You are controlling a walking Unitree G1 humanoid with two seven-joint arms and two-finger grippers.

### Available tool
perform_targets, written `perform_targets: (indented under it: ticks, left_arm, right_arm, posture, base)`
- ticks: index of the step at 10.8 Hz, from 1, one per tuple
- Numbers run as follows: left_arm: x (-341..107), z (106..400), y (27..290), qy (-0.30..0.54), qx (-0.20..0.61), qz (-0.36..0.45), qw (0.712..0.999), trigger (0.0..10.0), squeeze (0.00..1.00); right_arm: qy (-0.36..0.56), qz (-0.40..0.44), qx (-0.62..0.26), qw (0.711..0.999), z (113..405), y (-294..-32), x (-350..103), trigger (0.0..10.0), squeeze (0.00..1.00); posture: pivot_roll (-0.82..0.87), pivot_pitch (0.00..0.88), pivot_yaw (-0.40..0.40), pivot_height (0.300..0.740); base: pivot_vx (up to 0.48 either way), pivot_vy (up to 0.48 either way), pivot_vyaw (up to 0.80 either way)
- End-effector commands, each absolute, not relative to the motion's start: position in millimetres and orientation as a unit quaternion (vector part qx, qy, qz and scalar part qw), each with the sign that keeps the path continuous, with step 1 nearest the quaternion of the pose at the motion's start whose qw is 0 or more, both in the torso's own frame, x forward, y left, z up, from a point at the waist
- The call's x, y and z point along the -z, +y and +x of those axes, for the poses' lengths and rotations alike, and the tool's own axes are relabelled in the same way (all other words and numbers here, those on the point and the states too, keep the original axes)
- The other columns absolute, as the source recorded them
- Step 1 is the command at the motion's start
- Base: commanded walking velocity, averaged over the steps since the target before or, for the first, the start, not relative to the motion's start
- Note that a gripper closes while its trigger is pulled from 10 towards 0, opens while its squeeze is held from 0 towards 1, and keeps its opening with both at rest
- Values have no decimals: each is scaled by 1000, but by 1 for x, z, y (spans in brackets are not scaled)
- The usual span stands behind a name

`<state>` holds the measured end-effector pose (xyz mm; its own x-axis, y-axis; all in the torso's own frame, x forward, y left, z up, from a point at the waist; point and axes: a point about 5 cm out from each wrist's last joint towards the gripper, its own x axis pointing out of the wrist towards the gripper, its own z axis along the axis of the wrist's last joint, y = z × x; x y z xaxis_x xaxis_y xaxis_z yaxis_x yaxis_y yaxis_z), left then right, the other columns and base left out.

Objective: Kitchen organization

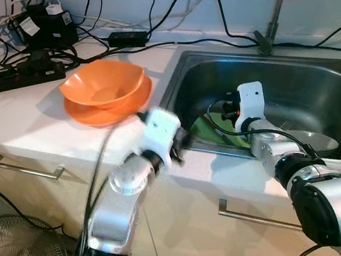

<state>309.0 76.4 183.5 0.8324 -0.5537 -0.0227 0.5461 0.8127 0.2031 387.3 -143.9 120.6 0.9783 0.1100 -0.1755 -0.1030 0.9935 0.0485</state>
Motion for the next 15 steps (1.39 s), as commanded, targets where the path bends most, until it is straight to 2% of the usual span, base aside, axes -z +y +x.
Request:
perform_targets:
  ticks: [1,2,3,6,7,8,11,12,15]
  left_arm:
    - [-200,316,83,-56,254,101,960,10000,0]
    - [-233,333,107,-108,166,87,976,10000,0]
    - [-253,343,127,-133,121,80,980,10000,0]
    - [-259,364,176,-120,1,32,992,10000,0]
    - [-255,370,193,-109,-29,-21,993,10000,1000]
    - [-249,374,204,-85,-53,-66,993,10000,1000]
    - [-248,377,209,-75,-75,-129,986,10000,1000]
    - [-250,380,208,-65,-69,-152,984,10000,0]
    - [-248,378,210,-41,-116,-187,975,10000,0]
  right_arm:
    - [50,28,-61,996,394,-142,-138,10000,0]
    - [14,47,-87,995,394,-136,-146,10000,0]
    - [-7,61,-101,993,392,-133,-148,10000,0]
    - [-38,83,-130,987,388,-124,-150,10000,0]
    - [-40,88,-134,986,386,-123,-149,10000,0]
    - [-37,88,-139,986,385,-122,-146,10000,0]
    - [-38,90,-143,985,384,-123,-146,10000,0]
    - [-39,90,-147,984,384,-122,-146,10000,0]
    - [-39,90,-149,984,384,-122,-147,10000,0]
  posture:
    - [282,15,-47,740]
    - [283,18,-48,740]
    - [281,19,-44,740]
    - [265,17,-39,740]
    - [263,17,-39,740]
    - [265,15,-41,740]
    - [262,17,-43,740]
    - [260,16,-45,740]
    - [262,15,-46,740]
  base:
    - [0,0,0]
    - [0,0,0]
    - [0,0,0]
    - [0,0,0]
    - [0,0,0]
    - [0,0,0]
    - [0,0,0]
    - [0,0,0]
    - [0,0,0]
